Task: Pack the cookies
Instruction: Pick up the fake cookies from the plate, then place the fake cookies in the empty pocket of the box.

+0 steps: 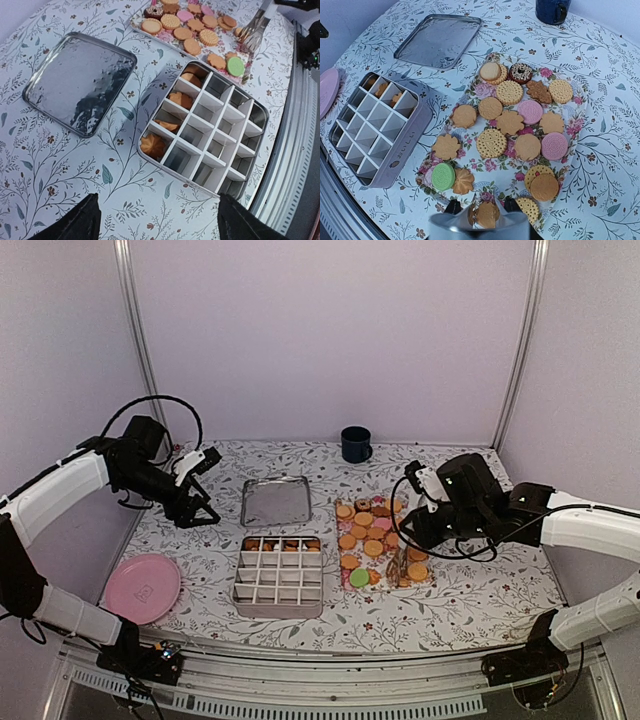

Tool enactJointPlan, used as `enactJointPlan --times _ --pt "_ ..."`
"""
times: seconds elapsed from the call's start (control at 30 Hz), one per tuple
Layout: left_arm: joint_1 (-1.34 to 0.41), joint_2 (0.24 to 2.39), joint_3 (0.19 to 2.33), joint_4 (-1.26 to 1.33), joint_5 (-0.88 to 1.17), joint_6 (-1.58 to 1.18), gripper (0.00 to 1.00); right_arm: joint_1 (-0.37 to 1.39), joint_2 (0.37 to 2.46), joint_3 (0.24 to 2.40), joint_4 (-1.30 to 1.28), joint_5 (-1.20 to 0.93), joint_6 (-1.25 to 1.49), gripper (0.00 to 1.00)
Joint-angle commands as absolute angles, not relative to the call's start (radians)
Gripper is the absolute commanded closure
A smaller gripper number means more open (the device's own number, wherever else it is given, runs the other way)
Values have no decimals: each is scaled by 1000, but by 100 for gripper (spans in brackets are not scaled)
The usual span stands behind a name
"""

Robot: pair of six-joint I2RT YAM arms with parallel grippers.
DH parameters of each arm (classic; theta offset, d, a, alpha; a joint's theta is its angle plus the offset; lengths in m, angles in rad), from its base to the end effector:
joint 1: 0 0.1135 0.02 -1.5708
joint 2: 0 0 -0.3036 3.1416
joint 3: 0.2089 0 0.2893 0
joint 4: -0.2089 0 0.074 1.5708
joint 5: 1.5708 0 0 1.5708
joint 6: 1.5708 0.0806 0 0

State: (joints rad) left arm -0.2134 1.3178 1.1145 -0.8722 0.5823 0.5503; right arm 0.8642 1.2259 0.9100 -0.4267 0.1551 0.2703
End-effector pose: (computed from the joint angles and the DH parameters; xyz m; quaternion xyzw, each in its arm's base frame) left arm 0.2843 -0.1070 0.2847 0.4114 0.8356 -0.2350 0.2781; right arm 0.2161 0.2339 0.2644 -0.2373 0.8819 0.1557 0.3764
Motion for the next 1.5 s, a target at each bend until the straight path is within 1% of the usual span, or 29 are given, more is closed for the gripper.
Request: enactJointPlan --times 0.0,0.4,0.57,0.77,0.87,1.03,1.23,1.47 --pt "-201 1312 1103 -851 579 554 19 863 1223 950 -493 173 280 100" --pt "-156 1323 1088 -832 569 549 19 902 1275 1072 -471 155 259 100" --pt "-121 1333 1070 -817 576 549 20 921 1330 1146 -460 143 249 100" --pt "-82 1328 1036 -790 580 546 21 957 1371 1218 -340 48 247 100" --pt "-72 1332 1012 -765 573 523 21 999 1443 1316 -260 9 246 100" --pt "-60 1325 962 -733 553 505 21 1065 1624 1469 -136 -43 233 100" --pt "-32 1304 917 -727 557 508 21 1112 1872 1686 -96 -74 197 100" --pt "-20 1282 896 -727 563 509 21 1117 2003 1784 -68 -91 160 100"
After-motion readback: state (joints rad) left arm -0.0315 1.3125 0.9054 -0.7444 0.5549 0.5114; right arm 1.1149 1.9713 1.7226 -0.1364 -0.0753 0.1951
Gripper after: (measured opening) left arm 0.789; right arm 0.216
